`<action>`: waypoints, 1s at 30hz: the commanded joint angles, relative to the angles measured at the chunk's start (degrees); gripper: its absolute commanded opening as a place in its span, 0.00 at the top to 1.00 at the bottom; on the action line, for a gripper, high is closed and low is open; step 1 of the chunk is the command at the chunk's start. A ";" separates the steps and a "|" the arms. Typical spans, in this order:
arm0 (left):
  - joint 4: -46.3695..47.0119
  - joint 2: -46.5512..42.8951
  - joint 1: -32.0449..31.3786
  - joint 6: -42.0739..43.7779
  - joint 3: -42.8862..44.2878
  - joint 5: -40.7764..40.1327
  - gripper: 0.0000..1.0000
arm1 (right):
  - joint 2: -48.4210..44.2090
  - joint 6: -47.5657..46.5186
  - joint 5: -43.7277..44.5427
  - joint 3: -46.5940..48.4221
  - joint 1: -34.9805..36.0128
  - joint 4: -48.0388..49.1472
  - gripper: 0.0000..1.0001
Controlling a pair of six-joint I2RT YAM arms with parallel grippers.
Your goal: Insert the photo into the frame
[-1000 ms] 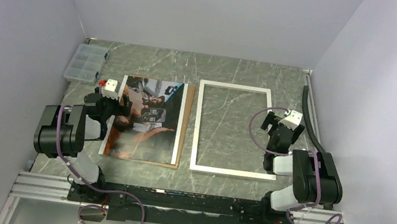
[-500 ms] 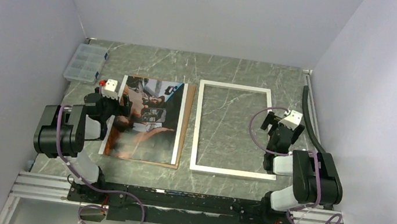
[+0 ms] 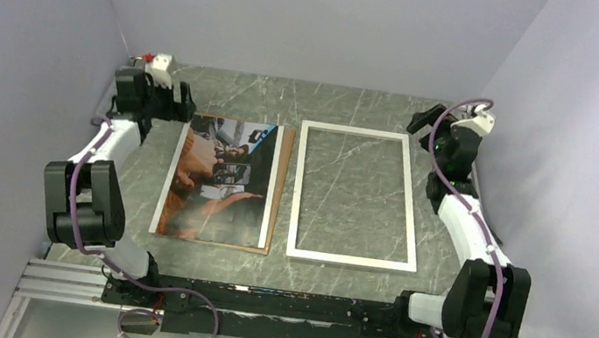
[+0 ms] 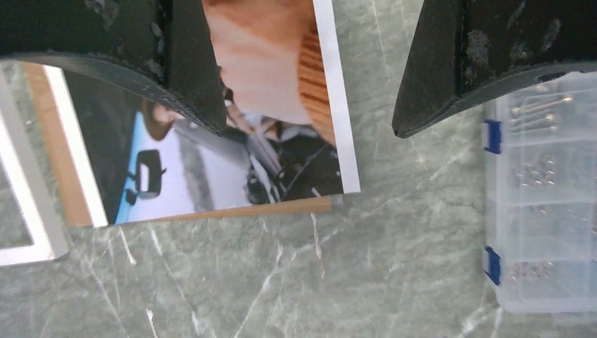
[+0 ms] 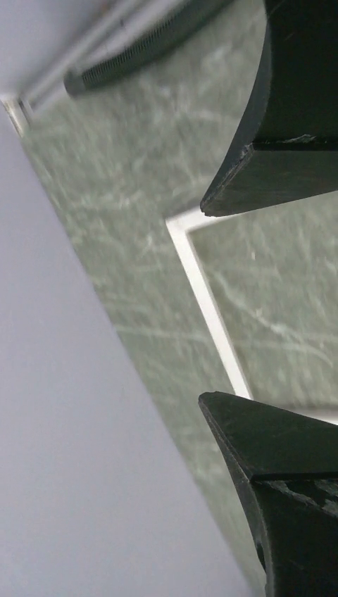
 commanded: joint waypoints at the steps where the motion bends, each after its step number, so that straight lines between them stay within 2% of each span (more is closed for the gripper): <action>1: -27.59 0.99 0.26 -1.19 14.07 -0.73 0.07 | 5.63 12.87 -21.76 8.48 -0.74 -13.91 0.00; 2: -31.85 2.27 0.26 -0.76 17.30 -1.24 0.08 | 6.80 12.27 -20.29 10.40 1.82 -16.72 0.00; 3: -35.89 3.56 0.28 0.03 20.78 -1.45 0.10 | 7.53 11.07 -14.27 11.92 5.21 -20.95 0.00; 7: -48.27 7.61 0.86 2.21 30.03 -2.62 0.15 | 11.63 8.18 -0.28 18.59 17.61 -33.17 0.00; 12: -49.83 6.02 2.44 2.08 29.76 -3.33 0.15 | 19.26 7.75 12.66 27.25 31.23 -43.15 0.00; 16: -50.88 5.02 2.97 1.57 29.39 -4.55 0.16 | 27.92 7.75 18.88 36.82 40.48 -51.91 0.00; 20: -53.34 5.45 3.32 1.23 30.44 -4.30 0.20 | 36.90 9.24 19.12 46.41 44.48 -60.00 0.00; 22: -54.21 5.63 3.71 0.91 30.90 -4.16 0.21 | 40.34 10.55 19.78 48.95 45.83 -62.61 0.04; 30: -54.48 4.10 4.53 1.11 30.46 -4.12 0.21 | 45.09 12.97 22.21 50.03 47.85 -64.90 0.10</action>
